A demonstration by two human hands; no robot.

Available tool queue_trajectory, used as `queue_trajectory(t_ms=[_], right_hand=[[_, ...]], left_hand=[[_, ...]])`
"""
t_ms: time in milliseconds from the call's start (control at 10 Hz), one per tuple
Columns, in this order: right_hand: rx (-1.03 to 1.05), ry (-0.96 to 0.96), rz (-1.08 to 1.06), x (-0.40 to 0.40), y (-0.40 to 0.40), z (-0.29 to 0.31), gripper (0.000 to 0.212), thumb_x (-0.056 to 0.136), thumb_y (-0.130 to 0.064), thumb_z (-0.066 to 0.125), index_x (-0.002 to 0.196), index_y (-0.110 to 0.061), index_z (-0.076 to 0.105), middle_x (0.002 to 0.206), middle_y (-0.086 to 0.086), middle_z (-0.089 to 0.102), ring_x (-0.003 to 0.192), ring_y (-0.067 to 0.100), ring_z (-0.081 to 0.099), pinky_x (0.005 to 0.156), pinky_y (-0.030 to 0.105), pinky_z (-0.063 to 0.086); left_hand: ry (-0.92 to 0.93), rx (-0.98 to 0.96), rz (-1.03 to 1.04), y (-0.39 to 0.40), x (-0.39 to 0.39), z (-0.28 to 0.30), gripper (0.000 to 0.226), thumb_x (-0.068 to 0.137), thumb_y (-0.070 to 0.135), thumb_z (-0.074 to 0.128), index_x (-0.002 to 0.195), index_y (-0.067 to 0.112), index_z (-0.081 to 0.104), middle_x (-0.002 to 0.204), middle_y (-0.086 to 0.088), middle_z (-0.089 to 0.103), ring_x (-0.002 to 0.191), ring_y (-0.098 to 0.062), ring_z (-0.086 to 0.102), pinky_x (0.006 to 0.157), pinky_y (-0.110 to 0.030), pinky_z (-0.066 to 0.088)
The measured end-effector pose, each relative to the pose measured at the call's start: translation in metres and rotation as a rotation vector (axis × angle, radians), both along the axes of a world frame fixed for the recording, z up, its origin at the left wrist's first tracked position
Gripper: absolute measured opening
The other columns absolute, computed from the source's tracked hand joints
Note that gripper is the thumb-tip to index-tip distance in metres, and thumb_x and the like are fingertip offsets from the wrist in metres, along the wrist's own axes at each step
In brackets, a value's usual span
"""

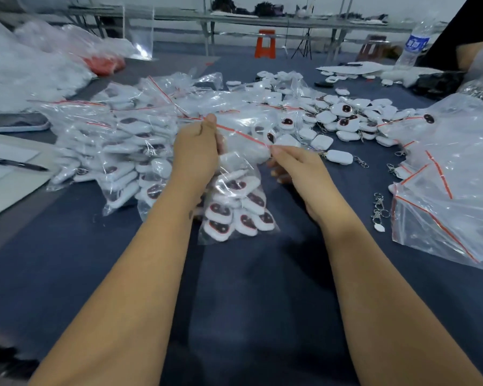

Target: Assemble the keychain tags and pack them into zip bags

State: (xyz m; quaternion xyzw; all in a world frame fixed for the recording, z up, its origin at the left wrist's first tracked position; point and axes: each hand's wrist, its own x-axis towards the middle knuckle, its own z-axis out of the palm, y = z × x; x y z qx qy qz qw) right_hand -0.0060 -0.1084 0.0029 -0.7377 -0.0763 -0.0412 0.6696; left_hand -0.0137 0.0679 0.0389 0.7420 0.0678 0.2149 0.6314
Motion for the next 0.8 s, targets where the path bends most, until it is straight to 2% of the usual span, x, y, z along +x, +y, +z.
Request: queue_trajectory(t_ms=[100,200,300,400,500,600,700,800], right_hand=[[0.003,0.042,-0.054,0.000,0.001,-0.003,0.014,0.097,-0.026,0.058,0.092,-0.023,0.071,0.077,-0.006,0.069,0.068,0.007,0.060,0.068,0.020,0.049],[0.021,0.067,-0.068,-0.001,0.000,-0.002,0.015,0.097,-0.024,0.057,0.095,-0.017,0.071,0.078,-0.002,0.068,0.068,0.008,0.060,0.068,0.021,0.050],[0.018,0.069,-0.076,-0.002,0.000,-0.003,0.016,0.096,-0.022,0.057,0.092,-0.016,0.071,0.077,-0.001,0.068,0.069,0.010,0.060,0.071,0.023,0.051],[0.005,0.064,-0.087,-0.002,-0.001,-0.004,0.016,0.097,-0.021,0.058,0.090,-0.016,0.071,0.077,0.000,0.068,0.072,0.013,0.061,0.074,0.025,0.051],[-0.007,0.049,-0.085,-0.003,-0.001,-0.005,0.016,0.097,-0.020,0.057,0.090,-0.017,0.071,0.077,0.001,0.068,0.073,0.013,0.061,0.074,0.025,0.052],[-0.025,0.038,-0.092,-0.004,0.000,-0.005,0.017,0.097,-0.019,0.057,0.088,-0.019,0.071,0.077,0.000,0.068,0.071,0.010,0.061,0.071,0.021,0.053],[-0.047,0.029,-0.091,-0.004,-0.001,-0.007,0.018,0.097,-0.018,0.056,0.087,-0.021,0.071,0.076,-0.002,0.068,0.069,0.007,0.061,0.068,0.016,0.053],[-0.023,0.034,-0.108,-0.004,0.000,-0.004,0.017,0.098,-0.014,0.054,0.098,-0.013,0.071,0.080,0.002,0.067,0.070,0.010,0.060,0.070,0.020,0.052]], left_hand=[[-0.027,0.125,0.162,0.045,-0.003,0.013,0.052,0.103,0.035,0.044,0.053,0.021,0.050,0.041,0.015,0.052,0.038,0.004,0.044,0.049,-0.016,0.039],[-0.022,0.161,0.340,0.080,-0.008,0.011,0.052,0.102,0.034,0.042,0.053,0.020,0.049,0.049,0.006,0.052,0.049,-0.007,0.047,0.063,-0.028,0.040],[0.047,0.248,0.397,0.089,-0.011,0.004,0.051,0.104,0.035,0.040,0.056,0.020,0.048,0.058,0.005,0.049,0.063,-0.021,0.046,0.067,-0.029,0.033],[0.034,0.340,0.377,0.085,-0.011,-0.002,0.034,0.100,0.035,0.046,0.075,0.016,0.058,0.074,0.000,0.060,0.077,-0.023,0.054,0.068,-0.029,0.035],[0.070,0.335,0.271,0.084,-0.012,0.000,0.014,0.090,0.039,0.062,0.095,0.025,0.061,0.082,0.002,0.065,0.072,-0.021,0.060,0.062,-0.030,0.045],[0.159,0.471,0.176,0.084,-0.012,0.008,0.010,0.084,0.034,0.071,0.089,0.027,0.065,0.079,0.007,0.063,0.072,-0.020,0.061,0.062,-0.027,0.047],[0.231,0.587,0.161,0.081,-0.014,0.016,0.007,0.085,0.029,0.070,0.089,0.024,0.068,0.085,0.003,0.068,0.070,-0.024,0.063,0.069,-0.032,0.051],[0.041,0.654,0.346,0.061,-0.018,0.022,0.019,0.091,0.023,0.052,0.102,0.019,0.067,0.099,0.000,0.066,0.096,-0.026,0.059,0.076,-0.036,0.046]])
